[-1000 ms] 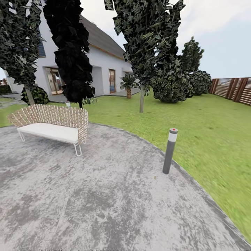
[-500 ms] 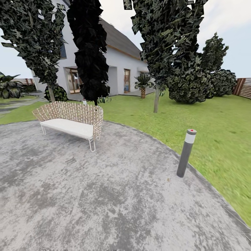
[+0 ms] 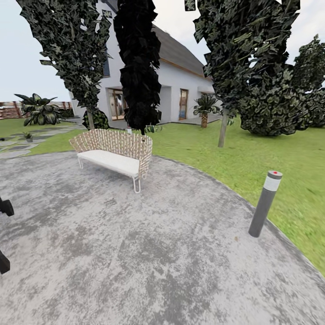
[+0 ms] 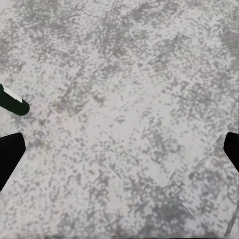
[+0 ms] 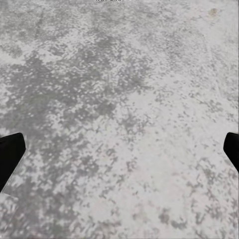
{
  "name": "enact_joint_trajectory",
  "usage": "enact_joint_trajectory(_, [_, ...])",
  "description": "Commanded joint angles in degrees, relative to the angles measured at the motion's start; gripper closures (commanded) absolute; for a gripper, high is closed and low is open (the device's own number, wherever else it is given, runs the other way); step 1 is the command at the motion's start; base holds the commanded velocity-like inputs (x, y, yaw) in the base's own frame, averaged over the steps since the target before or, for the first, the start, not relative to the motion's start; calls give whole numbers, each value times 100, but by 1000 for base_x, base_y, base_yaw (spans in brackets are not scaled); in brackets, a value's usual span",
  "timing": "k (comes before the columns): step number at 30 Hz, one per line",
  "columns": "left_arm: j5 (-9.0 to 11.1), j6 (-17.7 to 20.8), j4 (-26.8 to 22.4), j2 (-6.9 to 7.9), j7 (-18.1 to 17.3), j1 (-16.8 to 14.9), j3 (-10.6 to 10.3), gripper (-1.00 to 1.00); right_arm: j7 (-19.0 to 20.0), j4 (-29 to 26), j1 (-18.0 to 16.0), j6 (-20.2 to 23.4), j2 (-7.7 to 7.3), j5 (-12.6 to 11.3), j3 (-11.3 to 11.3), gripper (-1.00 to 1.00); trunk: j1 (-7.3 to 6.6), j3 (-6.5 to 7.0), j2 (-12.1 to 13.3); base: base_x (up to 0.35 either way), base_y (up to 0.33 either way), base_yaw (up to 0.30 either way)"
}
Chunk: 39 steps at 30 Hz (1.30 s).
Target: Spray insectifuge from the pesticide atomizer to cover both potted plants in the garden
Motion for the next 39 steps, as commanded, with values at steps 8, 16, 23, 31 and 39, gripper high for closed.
enact_joint_trajectory(8, [-1,-20,13,-1,-1,-5,9,-100,-3,7,-2,-19,4,1,0,-100,-1,-20,-2,0,0,273])
enact_joint_trajectory(16, [6,-229,12,-3,-1,-5,9,-100,-3,3,-2,-21,3,1,0,-100,-1,-37,-2,0,-82,273])
enact_joint_trajectory(23, [14,-307,10,-3,13,-5,9,-100,-2,6,-2,-19,3,7,6,-100,-1,-52,-2,-6,-237,273])
enact_joint_trajectory(31, [8,-311,13,5,16,-5,9,-100,-3,-2,-2,-16,3,3,9,-100,-1,-70,-2,-25,-111,273])
enact_joint_trajectory(39, [6,-310,13,6,16,-5,9,-100,-3,-28,-2,-22,4,-7,1,-100,-1,-89,-2,-1,-2,273])
